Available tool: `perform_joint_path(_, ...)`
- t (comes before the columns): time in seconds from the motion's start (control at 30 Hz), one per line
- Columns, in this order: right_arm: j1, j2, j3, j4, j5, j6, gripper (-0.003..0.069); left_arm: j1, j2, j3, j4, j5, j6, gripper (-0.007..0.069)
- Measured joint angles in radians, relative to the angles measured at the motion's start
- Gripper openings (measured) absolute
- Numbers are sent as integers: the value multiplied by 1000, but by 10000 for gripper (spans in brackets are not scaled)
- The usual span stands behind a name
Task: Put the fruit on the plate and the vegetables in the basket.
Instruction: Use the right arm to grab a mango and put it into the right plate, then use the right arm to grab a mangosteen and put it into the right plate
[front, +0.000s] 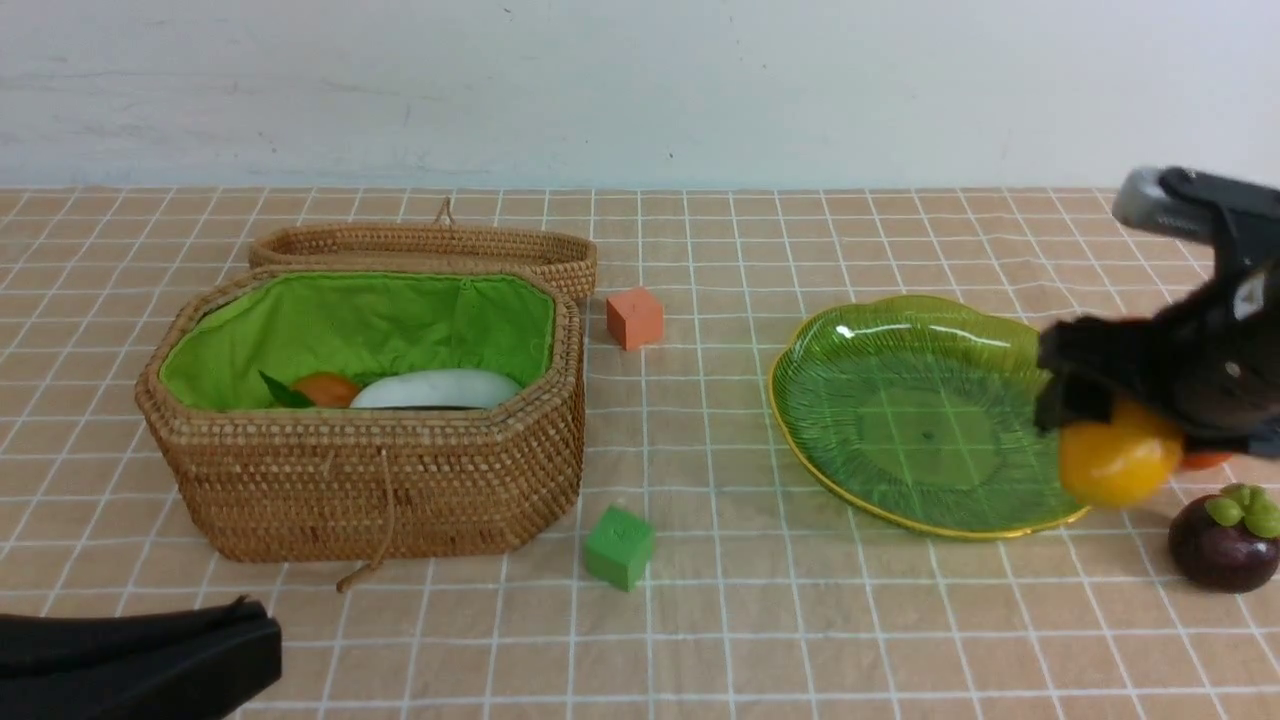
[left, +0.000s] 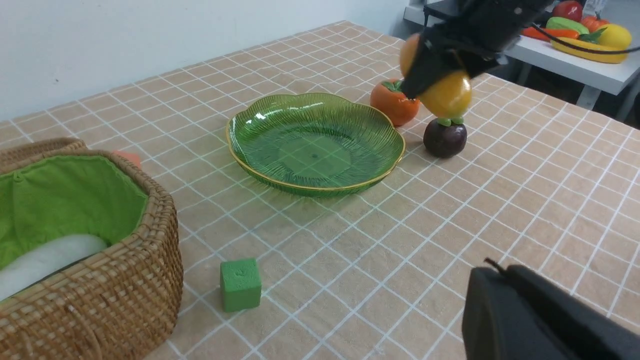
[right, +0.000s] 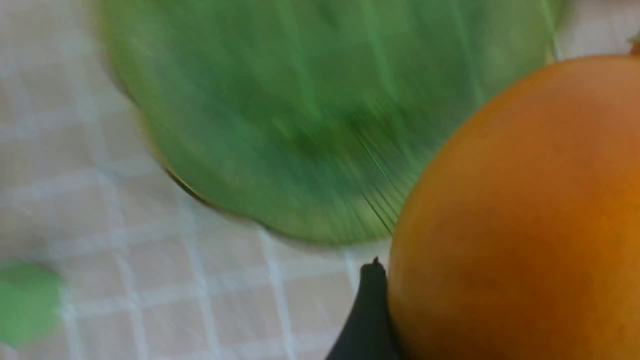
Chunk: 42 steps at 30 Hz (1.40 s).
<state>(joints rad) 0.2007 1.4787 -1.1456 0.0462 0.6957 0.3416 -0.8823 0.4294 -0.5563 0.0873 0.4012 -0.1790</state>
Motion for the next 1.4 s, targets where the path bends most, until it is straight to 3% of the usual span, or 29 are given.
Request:
perform_joint_path(0.2, 0, 248, -129, 40, -191, -135, 583, 0, 0, 0, 5, -24, 0, -13)
perform_joint_path(0.4, 0, 436, -193, 44, -231, -142, 587, 0, 0, 0, 20, -27, 0, -13)
perform_joint_path(0.53, 0, 457, -195, 44, -226, -110, 663, 0, 0, 0, 31, -27, 0, -13)
perform_joint_path(0.7, 0, 395, -211, 33, -119, -103, 659, 0, 0, 0, 32, -27, 0, -13)
perform_joint_path(0.87, -15, 263, -216, -65, 81, -102, 551, 0, 0, 0, 34, -27, 0, -13)
perform_joint_path(0.97, -106, 196, -204, -142, 257, -89, 474, 0, 0, 0, 34, -32, 0, -13)
perform_joint_path(1.1, -263, 179, -129, -120, 284, -98, 458, 0, 0, 0, 34, -35, 0, -11)
perform_joint_path(1.27, -393, 182, 3, 32, 90, -168, 526, 0, 0, 0, 34, -35, 0, -8)
perform_joint_path(1.4, -409, 213, 28, 81, -12, -213, 594, 0, 0, 0, 34, -35, 0, -5)
